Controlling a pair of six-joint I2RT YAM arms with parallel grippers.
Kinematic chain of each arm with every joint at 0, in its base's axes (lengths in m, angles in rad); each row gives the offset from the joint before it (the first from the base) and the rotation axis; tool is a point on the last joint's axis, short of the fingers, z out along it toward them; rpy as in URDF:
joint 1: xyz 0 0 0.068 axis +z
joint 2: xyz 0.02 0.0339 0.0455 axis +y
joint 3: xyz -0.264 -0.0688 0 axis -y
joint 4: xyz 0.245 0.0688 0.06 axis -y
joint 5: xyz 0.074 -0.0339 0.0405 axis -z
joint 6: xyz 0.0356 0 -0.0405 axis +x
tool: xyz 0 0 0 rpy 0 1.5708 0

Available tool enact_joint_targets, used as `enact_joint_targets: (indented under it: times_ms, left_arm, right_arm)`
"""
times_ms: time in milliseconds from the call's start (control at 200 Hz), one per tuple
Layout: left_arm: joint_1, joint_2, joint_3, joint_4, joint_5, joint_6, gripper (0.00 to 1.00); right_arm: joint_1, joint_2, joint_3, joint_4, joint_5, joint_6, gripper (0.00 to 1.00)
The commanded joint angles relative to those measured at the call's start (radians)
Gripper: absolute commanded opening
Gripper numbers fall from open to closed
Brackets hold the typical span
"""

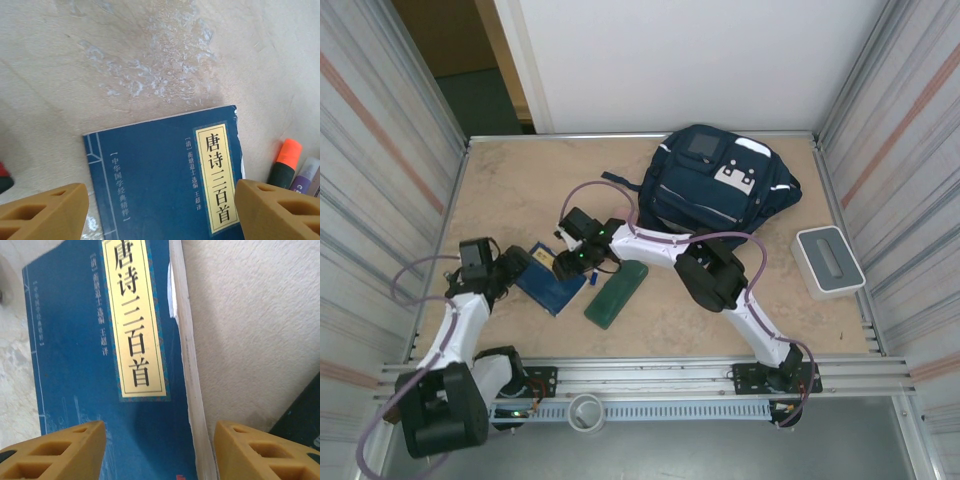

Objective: Pack the student bag

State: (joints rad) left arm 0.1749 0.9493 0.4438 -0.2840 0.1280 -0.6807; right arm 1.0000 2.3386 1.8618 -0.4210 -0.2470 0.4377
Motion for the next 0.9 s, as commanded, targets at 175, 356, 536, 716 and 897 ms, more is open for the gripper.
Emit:
enact_joint_targets:
  times_ms: [175,356,536,716,897]
  left_arm:
    - [-0.004,-0.006,-0.094,-0.054,0.057,-0.003,0.73]
    - [-0.005,0.091,-0.083,0.016,0.164,0.01,0.66]
    - [-0.01,0.175,-0.085,0.095,0.235,0.014,0.57]
    - [-0.05,0.212,-0.079,0.14,0.259,0.015,0.49]
    - [-0.055,0.233,-0.076,0.155,0.255,0.016,0.48]
  right_arm:
    - [0.004,0.03,0.054,-0.025,0.005,0.061,0.55]
    - [0.002,0.061,0.085,-0.046,0.004,0.069,0.55]
    - [0.002,0.103,0.117,-0.054,-0.061,0.08,0.47]
    - [-0.008,0.073,0.114,0.012,-0.166,0.13,0.24]
    - [-0.021,0.031,0.082,0.086,-0.233,0.187,0.1]
